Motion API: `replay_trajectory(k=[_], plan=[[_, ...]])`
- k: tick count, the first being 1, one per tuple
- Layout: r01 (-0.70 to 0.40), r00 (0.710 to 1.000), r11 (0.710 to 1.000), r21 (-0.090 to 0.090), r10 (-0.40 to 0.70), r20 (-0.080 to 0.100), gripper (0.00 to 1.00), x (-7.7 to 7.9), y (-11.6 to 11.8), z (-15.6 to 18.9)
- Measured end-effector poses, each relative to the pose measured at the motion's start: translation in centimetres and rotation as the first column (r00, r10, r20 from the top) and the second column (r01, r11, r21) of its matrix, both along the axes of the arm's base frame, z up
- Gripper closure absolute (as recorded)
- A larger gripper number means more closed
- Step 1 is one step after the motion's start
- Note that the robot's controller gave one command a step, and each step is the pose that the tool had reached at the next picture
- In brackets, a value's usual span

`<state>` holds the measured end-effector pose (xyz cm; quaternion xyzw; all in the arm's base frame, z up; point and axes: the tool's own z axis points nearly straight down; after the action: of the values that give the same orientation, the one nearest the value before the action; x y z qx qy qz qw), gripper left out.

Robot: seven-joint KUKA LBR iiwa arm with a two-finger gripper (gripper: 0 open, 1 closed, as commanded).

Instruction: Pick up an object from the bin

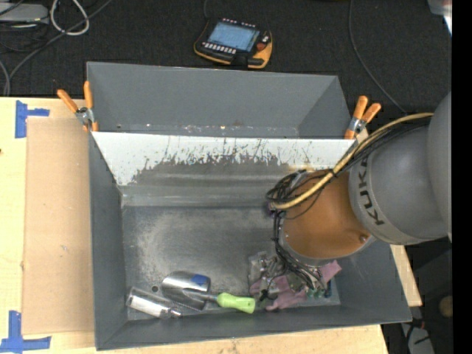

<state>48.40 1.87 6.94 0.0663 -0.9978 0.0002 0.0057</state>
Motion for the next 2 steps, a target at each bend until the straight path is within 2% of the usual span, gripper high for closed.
replay_trajectory(k=[1, 2], plan=[[0.0, 1.0, 1.0, 0.0, 0.0, 0.0, 1.0, 0.0, 0.0, 0.0], [-0.456, 0.89, 0.89, 0.005, 0.456, 0.006, 1.0, -1.2, -4.3, 0.0]])
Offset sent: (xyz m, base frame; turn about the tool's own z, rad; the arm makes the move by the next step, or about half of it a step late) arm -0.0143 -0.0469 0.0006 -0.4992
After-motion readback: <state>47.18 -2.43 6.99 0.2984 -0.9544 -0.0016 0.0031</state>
